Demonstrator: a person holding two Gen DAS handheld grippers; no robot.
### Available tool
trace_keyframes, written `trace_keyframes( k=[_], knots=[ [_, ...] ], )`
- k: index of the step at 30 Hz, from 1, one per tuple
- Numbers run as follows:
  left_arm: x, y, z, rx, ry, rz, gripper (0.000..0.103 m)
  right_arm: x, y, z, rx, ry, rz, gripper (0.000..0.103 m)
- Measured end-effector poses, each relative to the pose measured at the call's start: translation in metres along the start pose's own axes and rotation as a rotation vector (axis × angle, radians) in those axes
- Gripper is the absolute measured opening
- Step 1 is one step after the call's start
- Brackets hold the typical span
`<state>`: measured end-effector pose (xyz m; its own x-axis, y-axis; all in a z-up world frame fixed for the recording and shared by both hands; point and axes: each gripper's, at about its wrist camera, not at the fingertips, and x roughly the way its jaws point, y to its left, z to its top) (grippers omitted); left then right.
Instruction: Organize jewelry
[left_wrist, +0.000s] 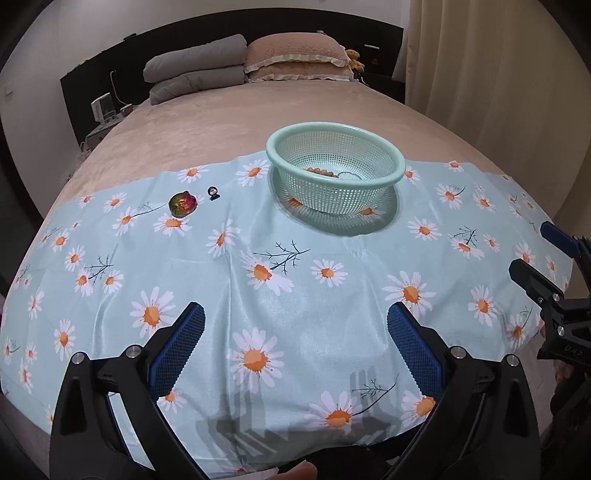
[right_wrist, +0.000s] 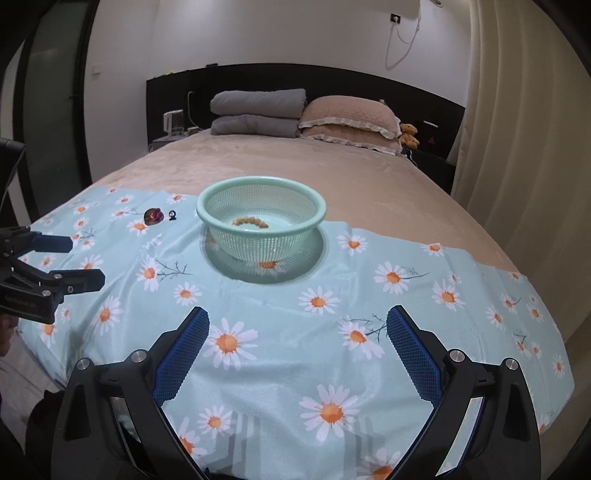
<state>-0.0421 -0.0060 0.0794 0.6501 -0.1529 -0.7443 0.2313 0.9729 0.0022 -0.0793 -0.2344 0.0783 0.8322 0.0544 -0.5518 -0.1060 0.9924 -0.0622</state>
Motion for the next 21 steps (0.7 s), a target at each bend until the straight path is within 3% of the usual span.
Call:
trace_keyframes(
  k=[9, 15, 19, 21],
  knots=[
    [-0.017, -0.013, -0.045, -0.065, -0.059, 0.056, 0.097, -0.025, 0.011, -0.036, 0.106, -0.083, -0.010, 0.093],
    [-0.022, -0.024, -0.067, -0.035, -0.111, 0.013, 0.097, -0.038, 0.009, -0.044, 0.128, -0.133, -0.067, 0.093],
    [-0.021, -0.024, -0.075, -0.041, -0.133, 0.016, 0.097, -0.035, 0.003, -0.051, 0.176, -0.097, -0.025, 0.094],
    [-0.022, -0.022, -0.077, -0.054, -0.140, 0.016, 0.097, -0.035, 0.005, -0.055, 0.179, -0.094, -0.044, 0.094]
  ],
)
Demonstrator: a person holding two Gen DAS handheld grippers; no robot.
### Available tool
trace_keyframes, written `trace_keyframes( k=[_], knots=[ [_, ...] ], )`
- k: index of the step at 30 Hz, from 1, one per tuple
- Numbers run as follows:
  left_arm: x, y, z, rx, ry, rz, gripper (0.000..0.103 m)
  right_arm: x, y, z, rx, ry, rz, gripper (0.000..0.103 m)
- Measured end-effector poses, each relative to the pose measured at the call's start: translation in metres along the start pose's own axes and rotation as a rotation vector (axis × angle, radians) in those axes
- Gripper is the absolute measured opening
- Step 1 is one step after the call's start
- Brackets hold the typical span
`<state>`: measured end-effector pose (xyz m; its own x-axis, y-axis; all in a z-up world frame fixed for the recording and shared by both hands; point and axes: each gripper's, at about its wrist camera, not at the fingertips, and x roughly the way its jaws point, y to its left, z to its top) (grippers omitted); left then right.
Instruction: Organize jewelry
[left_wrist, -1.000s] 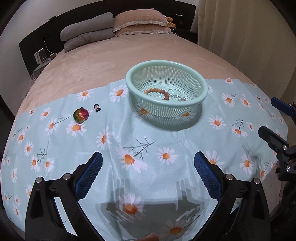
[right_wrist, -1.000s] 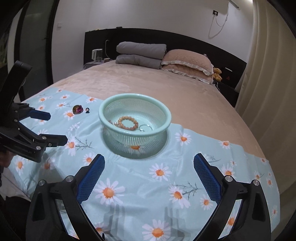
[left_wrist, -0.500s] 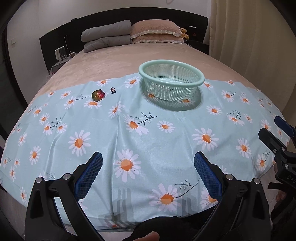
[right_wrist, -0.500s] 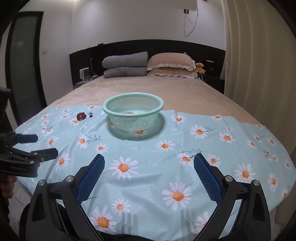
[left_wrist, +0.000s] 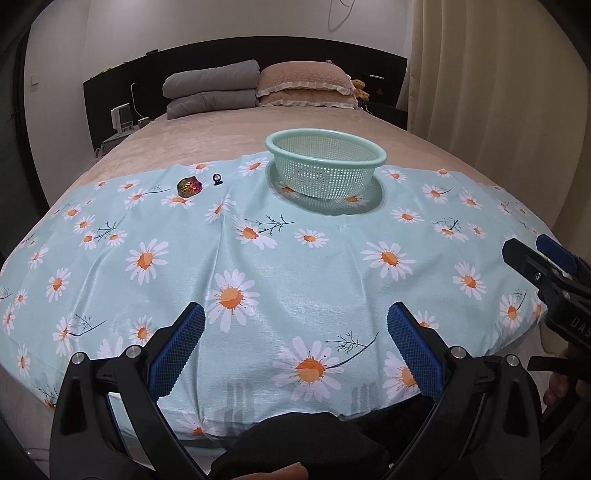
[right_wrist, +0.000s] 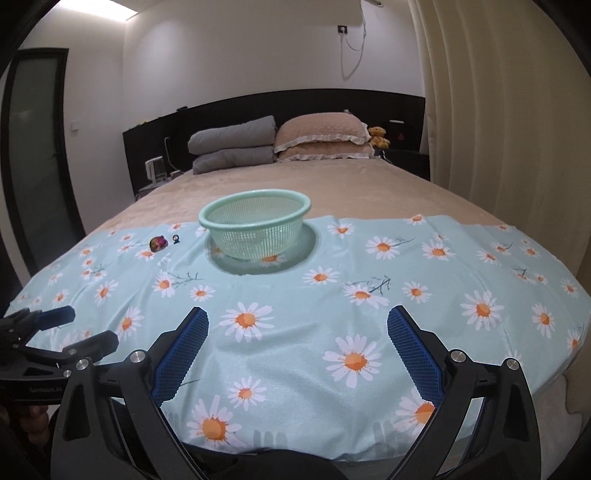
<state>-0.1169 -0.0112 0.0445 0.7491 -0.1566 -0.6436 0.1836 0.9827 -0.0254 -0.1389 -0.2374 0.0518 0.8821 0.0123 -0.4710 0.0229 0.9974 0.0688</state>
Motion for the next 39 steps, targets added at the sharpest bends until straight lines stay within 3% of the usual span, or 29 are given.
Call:
trace_keyframes(
  k=[3, 7, 13, 20, 39],
  knots=[
    [-0.001, 0.004, -0.002, -0.021, -0.013, -0.008, 0.097, -0.003, 0.007, -0.002, -0.034, -0.011, 0.021, 0.094],
    [0.002, 0.007, -0.006, -0.045, 0.002, 0.020, 0.097, 0.009, 0.018, -0.008, -0.078, 0.061, 0.023, 0.094],
    [-0.001, 0.011, -0.009, -0.063, -0.020, 0.041, 0.097, 0.015, 0.031, -0.014, -0.124, 0.094, 0.007, 0.094],
    [0.006, 0.007, -0.012, -0.044, 0.026, 0.092, 0.097, 0.015, 0.042, -0.018, -0.177, 0.094, -0.002, 0.094],
    [0.009, 0.003, -0.016, -0.037, 0.047, 0.090, 0.097, 0.017, 0.030, -0.024, -0.111, 0.133, 0.024, 0.094]
  ],
)
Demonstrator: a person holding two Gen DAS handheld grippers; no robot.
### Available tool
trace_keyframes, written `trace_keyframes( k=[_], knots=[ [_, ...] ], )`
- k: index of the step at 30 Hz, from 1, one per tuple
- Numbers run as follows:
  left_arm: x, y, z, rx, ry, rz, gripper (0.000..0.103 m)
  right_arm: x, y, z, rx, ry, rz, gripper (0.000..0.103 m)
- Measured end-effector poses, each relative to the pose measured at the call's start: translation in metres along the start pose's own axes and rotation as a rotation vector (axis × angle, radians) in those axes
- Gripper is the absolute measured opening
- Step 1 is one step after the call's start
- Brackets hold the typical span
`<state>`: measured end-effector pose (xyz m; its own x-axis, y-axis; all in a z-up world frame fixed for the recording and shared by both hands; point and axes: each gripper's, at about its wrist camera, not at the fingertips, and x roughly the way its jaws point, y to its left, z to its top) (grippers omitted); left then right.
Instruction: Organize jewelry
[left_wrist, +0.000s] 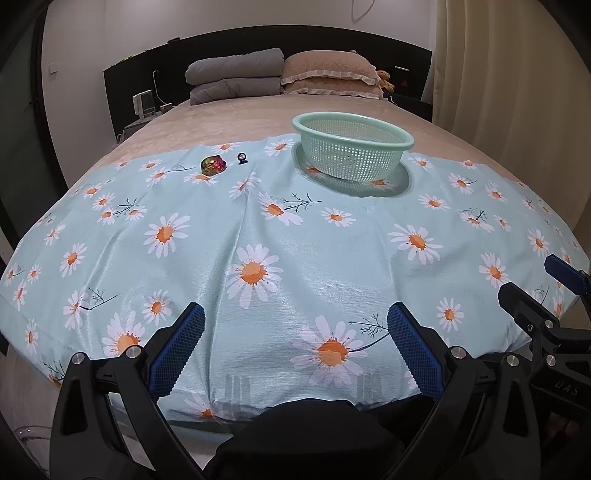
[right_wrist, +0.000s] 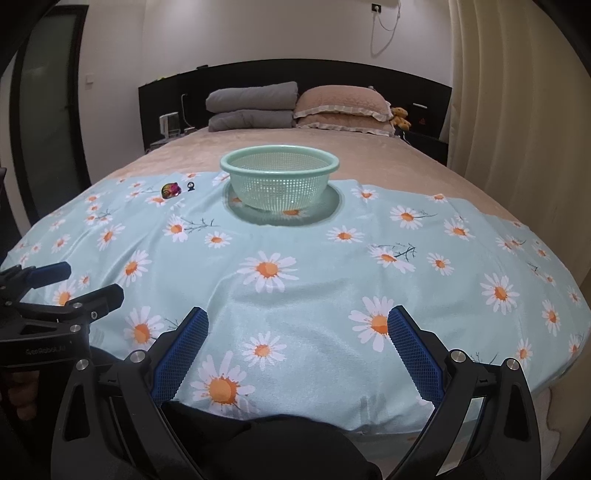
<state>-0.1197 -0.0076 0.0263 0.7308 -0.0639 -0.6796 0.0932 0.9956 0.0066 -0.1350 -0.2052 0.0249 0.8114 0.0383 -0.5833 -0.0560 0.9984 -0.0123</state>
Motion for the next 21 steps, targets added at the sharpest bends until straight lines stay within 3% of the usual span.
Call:
trace_keyframes(
  k=[21],
  knots=[
    [0.0005, -0.0026, -0.0016, 0.008, 0.003, -0.007, 0.097, -0.0004, 0.0020, -0.0004, -0.010, 0.008, 0.003, 0.094]
  ],
)
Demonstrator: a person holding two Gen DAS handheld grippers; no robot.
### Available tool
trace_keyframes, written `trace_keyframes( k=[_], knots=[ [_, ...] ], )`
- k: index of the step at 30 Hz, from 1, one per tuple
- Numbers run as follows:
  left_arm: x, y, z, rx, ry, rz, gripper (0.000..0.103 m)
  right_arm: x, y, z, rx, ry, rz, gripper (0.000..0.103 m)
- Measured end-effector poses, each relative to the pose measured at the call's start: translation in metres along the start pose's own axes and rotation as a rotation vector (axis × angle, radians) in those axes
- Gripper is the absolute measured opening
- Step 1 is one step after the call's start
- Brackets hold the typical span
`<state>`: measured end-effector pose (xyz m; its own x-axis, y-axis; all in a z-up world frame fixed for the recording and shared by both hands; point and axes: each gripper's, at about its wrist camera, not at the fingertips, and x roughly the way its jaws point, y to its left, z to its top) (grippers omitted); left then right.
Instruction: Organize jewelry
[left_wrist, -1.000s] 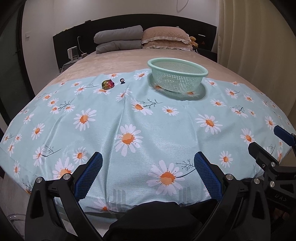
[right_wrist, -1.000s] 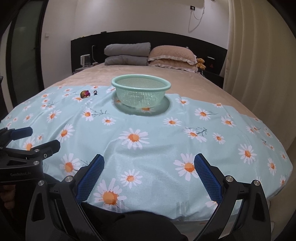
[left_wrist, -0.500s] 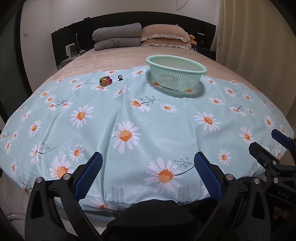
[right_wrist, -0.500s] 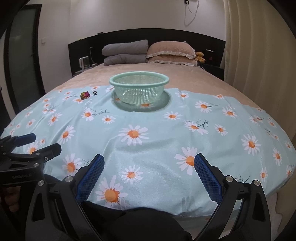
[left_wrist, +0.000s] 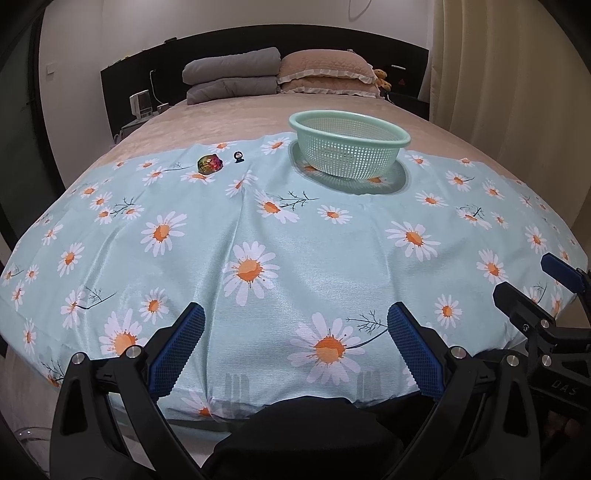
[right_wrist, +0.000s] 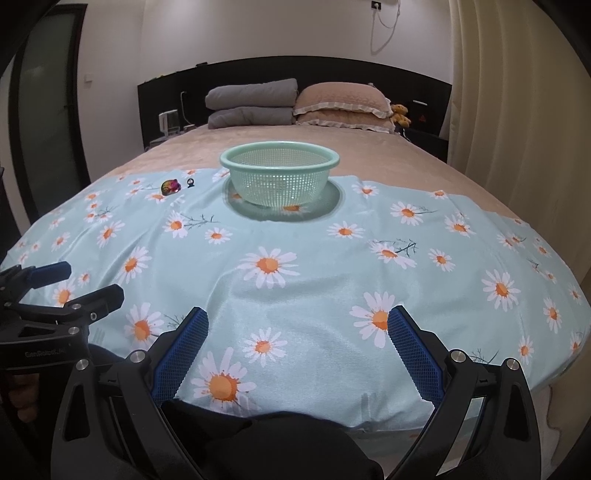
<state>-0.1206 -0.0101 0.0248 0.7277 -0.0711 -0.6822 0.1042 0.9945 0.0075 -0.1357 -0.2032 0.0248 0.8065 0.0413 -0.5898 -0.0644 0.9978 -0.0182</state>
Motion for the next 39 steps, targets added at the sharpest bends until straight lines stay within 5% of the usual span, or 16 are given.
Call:
trace_keyframes(
  k=[39],
  knots=[
    [0.0011, 0.0005, -0.0018, -0.013, 0.006, -0.026, 0.097, 0.0015, 0.0008, -0.0014, -0.004, 0.007, -0.003, 0.094]
  ],
)
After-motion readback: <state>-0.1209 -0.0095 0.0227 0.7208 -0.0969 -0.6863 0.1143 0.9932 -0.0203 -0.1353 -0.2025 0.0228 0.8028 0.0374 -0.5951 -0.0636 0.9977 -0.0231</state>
